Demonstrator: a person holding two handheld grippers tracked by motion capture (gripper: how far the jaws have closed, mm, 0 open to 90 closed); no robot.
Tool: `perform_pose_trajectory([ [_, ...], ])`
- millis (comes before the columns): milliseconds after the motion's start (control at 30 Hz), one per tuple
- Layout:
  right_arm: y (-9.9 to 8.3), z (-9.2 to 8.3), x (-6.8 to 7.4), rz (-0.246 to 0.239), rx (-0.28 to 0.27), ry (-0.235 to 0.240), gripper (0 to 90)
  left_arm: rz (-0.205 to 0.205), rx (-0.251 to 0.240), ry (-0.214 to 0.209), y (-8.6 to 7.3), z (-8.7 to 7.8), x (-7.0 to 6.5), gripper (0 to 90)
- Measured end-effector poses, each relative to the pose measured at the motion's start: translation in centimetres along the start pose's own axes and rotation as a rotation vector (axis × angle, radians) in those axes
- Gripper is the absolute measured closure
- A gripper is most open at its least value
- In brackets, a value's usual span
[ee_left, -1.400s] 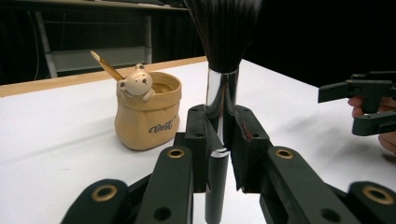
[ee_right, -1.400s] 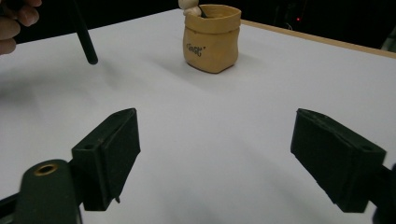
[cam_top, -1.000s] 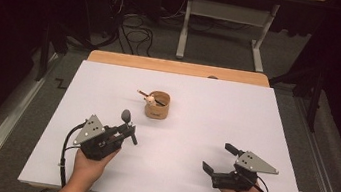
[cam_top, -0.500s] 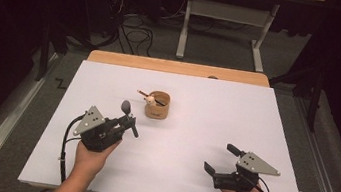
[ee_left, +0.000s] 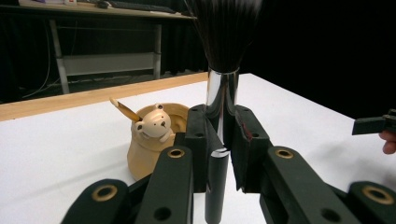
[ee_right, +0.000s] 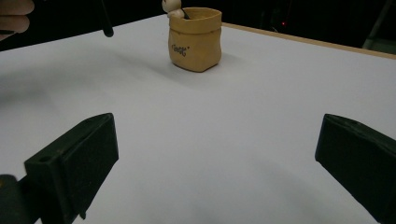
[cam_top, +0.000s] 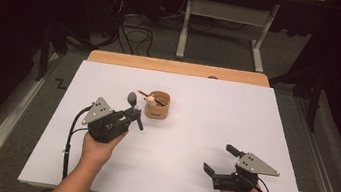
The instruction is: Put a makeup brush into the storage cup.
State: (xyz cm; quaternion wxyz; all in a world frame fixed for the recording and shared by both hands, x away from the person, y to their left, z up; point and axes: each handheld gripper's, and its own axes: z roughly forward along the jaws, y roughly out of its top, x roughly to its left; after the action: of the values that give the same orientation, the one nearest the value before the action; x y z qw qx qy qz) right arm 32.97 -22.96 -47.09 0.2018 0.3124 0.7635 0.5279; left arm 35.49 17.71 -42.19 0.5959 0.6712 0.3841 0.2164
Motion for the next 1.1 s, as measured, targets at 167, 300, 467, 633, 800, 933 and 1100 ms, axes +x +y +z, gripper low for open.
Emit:
perform_pose_trajectory([
  [167, 0.0, 0.0, -0.1, -0.003, -0.002, -0.001, 0.2, 0.006, 0.004, 0.000, 0.2, 0.8, 0.1, 78.2],
  [300, 0.0, 0.0, -0.1, -0.004, -0.002, -0.001, 0.2, 0.006, 0.003, -0.003, 0.3, 1.3, 0.1, 78.2],
  [467, -0.1, 0.0, 0.0, -0.005, 0.001, 0.001, 0.2, -0.004, 0.002, -0.002, 0.5, 2.0, 0.2, 78.3],
  [633, -0.1, -0.1, 0.0, -0.003, -0.001, 0.000, 0.2, -0.006, 0.005, -0.004, 0.8, 2.5, 0.4, 78.3],
  [800, -0.2, -0.1, 0.0, 0.007, 0.006, -0.003, 0.2, -0.007, 0.004, -0.004, 1.2, 3.0, 0.3, 78.3],
  [933, -0.2, 0.0, -0.1, 0.002, 0.006, -0.003, 0.2, -0.004, 0.009, -0.002, 1.4, 3.3, 0.4, 78.3],
  [1100, -0.3, -0.1, -0.1, 0.009, 0.009, 0.007, 0.2, -0.007, 0.006, 0.004, 1.8, 3.6, 0.6, 78.3],
])
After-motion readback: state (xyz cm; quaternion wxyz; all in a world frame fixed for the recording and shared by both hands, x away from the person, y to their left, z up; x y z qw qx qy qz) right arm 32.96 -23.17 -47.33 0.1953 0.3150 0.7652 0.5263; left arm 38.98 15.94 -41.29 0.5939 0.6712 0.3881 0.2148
